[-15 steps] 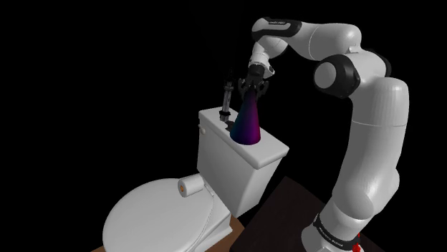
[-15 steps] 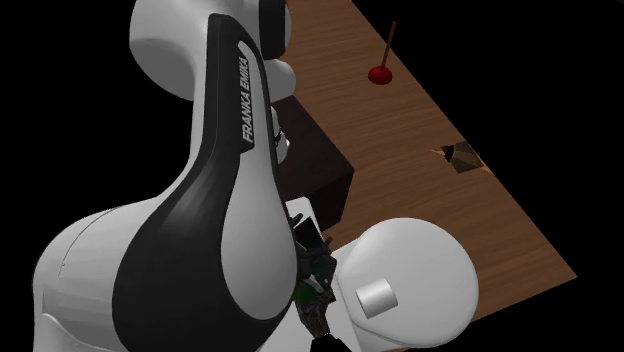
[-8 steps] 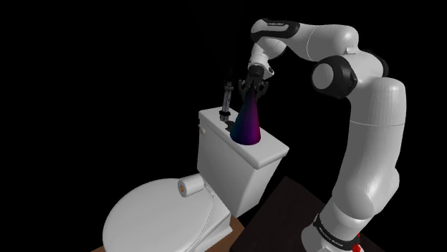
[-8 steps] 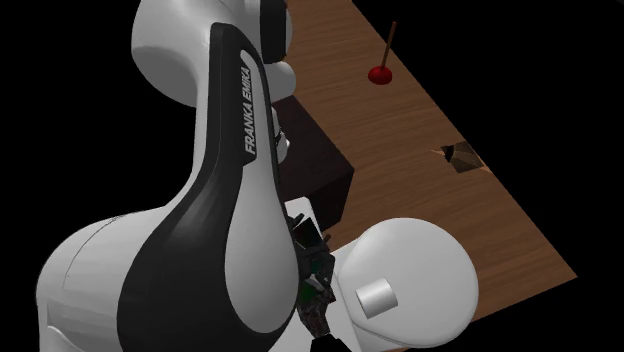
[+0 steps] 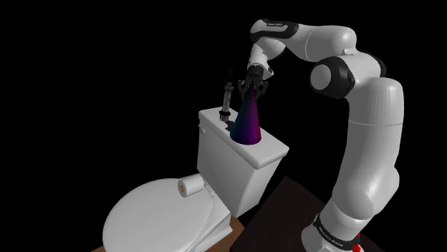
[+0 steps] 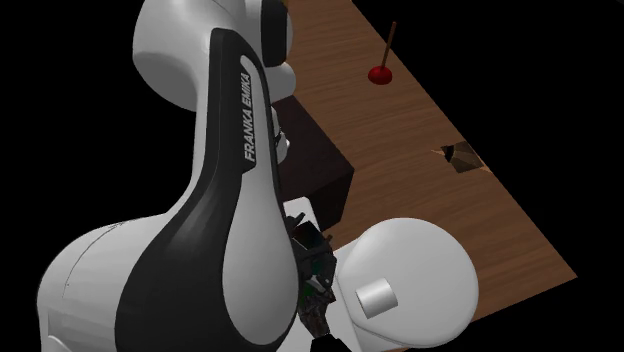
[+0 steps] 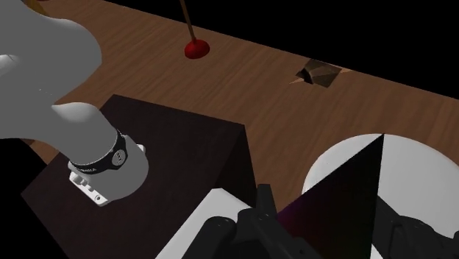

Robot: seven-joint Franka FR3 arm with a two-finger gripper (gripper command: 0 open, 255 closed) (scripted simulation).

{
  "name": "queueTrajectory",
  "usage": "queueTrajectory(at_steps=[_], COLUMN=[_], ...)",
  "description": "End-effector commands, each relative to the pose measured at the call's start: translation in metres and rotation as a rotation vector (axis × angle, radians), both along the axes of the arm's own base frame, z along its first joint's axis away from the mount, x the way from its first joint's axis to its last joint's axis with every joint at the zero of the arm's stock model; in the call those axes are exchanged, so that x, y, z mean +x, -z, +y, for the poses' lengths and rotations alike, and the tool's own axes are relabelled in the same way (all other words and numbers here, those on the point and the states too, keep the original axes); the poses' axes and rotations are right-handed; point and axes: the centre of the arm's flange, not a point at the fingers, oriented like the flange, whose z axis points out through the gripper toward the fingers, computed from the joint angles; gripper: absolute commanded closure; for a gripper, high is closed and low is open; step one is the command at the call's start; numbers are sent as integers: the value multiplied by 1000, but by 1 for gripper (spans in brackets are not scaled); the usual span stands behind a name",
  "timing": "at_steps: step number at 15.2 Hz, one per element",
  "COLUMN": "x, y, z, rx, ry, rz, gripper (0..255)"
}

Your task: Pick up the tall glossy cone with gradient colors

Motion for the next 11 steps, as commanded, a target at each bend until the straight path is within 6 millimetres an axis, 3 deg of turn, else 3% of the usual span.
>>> queueTrajectory(at_steps=[1, 9, 11], x=[-9, -9, -9], y=[-12, -55, -55], z=[-22, -22, -22], rx=[-12, -12, -12], ry=[48, 48, 48], rz=[-3, -3, -3], gripper=[255, 255, 255])
